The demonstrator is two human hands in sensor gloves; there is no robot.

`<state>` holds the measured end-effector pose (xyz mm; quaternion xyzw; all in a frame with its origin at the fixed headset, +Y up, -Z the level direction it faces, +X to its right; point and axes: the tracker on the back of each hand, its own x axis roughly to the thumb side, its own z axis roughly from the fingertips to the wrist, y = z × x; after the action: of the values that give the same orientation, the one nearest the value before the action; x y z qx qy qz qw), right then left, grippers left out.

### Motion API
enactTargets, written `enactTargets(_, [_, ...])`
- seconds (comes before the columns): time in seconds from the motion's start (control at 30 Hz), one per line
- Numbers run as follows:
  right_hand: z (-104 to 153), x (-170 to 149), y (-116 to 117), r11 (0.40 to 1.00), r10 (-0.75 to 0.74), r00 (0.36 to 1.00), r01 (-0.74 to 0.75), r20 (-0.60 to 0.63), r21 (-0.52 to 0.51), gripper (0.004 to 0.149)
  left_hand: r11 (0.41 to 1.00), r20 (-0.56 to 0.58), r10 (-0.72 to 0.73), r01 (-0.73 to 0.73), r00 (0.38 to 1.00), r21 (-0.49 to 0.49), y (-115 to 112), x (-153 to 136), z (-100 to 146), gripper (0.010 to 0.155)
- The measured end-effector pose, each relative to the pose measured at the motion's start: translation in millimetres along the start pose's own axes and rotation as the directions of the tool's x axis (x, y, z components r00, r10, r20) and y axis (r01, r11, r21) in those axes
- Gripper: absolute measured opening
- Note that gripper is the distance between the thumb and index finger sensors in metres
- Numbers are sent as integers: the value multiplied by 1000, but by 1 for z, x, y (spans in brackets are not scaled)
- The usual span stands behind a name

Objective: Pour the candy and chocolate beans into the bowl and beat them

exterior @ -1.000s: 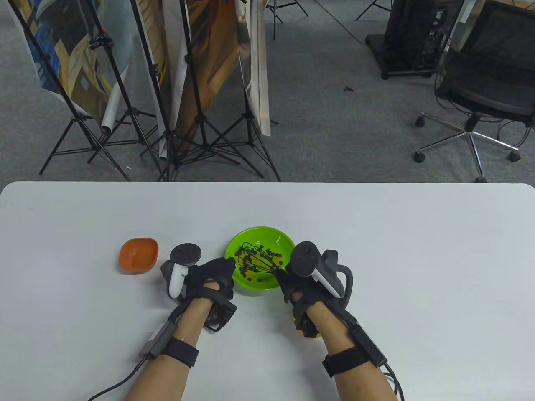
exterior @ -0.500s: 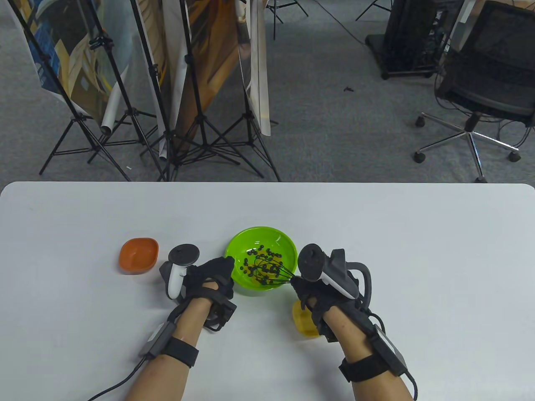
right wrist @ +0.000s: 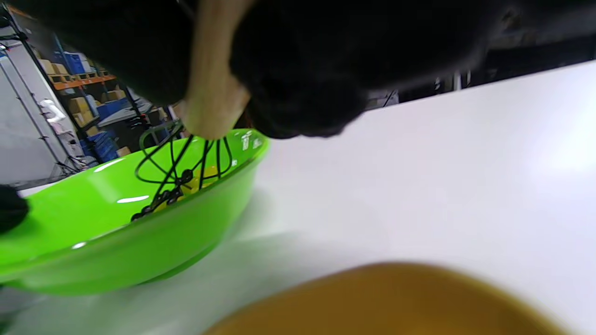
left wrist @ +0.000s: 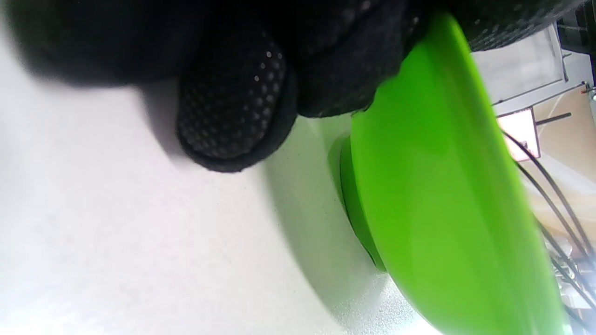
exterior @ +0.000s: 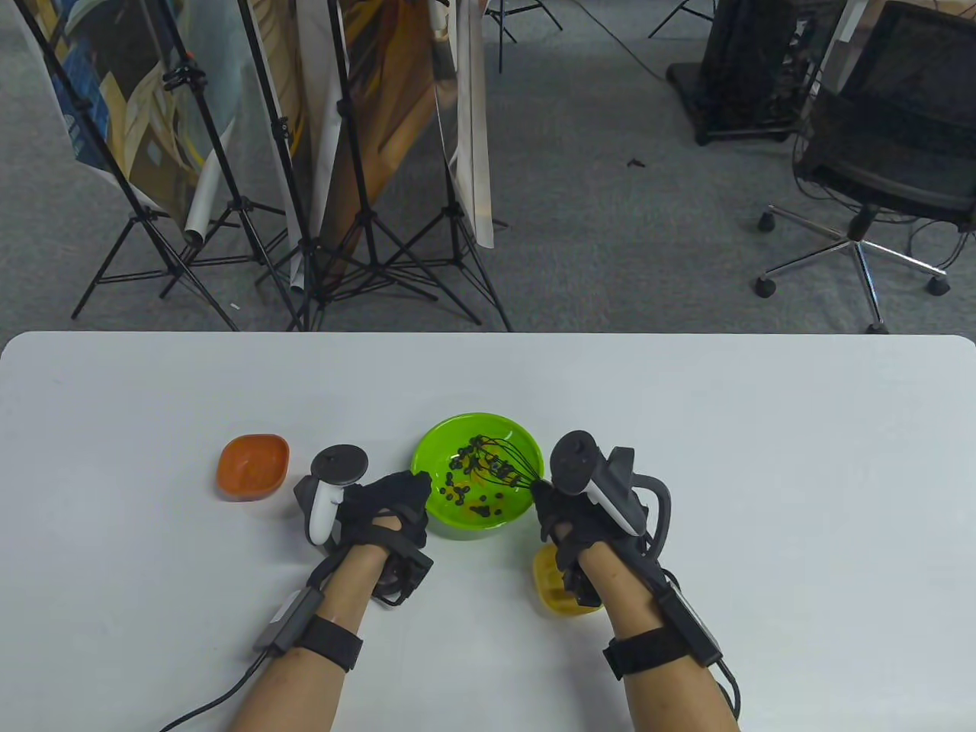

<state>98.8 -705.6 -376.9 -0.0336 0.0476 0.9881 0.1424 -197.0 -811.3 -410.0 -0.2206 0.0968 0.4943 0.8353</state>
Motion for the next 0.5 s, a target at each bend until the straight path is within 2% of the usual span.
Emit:
enactTargets(0.23, [10, 21, 11, 998, -48, 995, 44, 93, 40, 55, 1000, 0, 10, -10, 1000, -10, 0, 0, 0, 45])
enactTargets(0.5, [29, 16, -15, 994, 76, 986, -86, 149, 60, 54, 1000, -8, 9, -9, 1000, -6, -1, 0, 0, 46])
